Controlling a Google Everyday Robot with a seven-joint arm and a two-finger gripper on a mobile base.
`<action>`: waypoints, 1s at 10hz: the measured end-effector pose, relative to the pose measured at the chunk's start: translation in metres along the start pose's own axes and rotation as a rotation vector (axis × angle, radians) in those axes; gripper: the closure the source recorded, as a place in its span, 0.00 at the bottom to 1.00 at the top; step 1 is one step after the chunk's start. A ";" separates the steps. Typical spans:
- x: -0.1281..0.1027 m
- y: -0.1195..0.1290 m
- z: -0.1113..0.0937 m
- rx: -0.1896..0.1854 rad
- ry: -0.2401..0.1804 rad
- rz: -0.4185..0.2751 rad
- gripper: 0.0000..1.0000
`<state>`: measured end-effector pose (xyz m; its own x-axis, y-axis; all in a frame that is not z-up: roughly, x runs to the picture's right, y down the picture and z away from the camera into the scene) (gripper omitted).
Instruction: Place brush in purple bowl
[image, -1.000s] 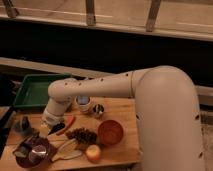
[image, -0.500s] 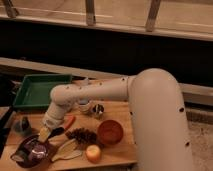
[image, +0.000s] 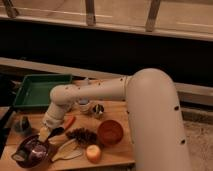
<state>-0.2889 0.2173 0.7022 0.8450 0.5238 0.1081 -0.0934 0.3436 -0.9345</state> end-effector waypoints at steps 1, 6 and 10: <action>0.002 -0.002 0.000 0.003 0.003 0.006 0.28; 0.004 -0.002 -0.010 0.034 0.004 0.006 0.28; -0.014 0.010 -0.046 0.108 -0.040 -0.032 0.28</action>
<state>-0.2771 0.1777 0.6753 0.8269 0.5412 0.1525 -0.1252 0.4417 -0.8884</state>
